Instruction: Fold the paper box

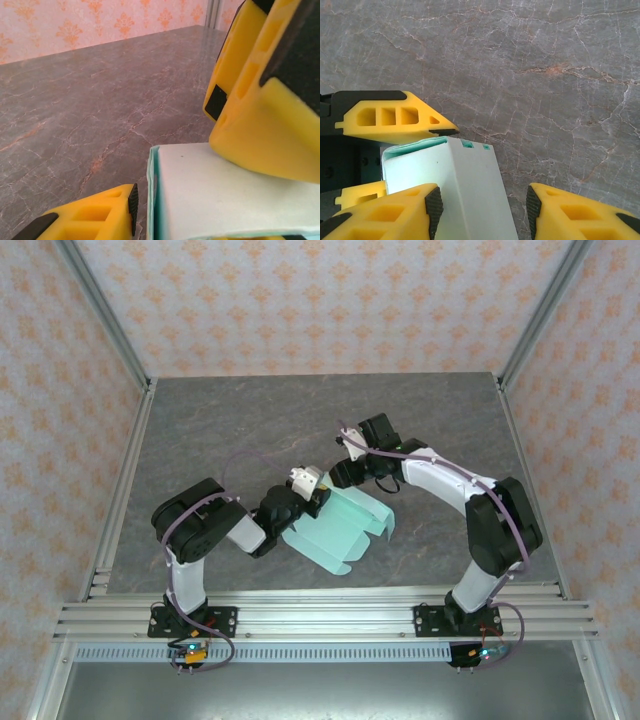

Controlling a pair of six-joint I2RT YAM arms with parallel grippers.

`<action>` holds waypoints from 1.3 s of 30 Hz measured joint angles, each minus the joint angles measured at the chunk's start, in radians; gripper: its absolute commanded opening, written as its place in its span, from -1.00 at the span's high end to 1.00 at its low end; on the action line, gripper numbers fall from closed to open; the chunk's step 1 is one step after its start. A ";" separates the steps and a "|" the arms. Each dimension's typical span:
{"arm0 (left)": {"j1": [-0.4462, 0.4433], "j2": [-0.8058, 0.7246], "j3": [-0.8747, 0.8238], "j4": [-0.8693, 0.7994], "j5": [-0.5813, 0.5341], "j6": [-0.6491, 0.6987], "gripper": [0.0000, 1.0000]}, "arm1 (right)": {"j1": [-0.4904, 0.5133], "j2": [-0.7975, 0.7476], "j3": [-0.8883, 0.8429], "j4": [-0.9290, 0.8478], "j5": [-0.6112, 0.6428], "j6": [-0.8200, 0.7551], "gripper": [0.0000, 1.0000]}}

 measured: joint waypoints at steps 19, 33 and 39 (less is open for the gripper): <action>-0.057 0.082 0.003 0.007 -0.186 0.032 1.00 | 0.023 -0.001 -0.043 0.080 -0.016 0.072 0.01; -0.092 0.111 0.006 0.045 -0.304 0.023 0.39 | 0.043 -0.041 -0.114 0.187 0.056 0.119 0.01; -0.091 -0.015 -0.050 0.031 -0.298 0.055 0.42 | 0.043 -0.041 -0.114 0.187 0.055 0.119 0.02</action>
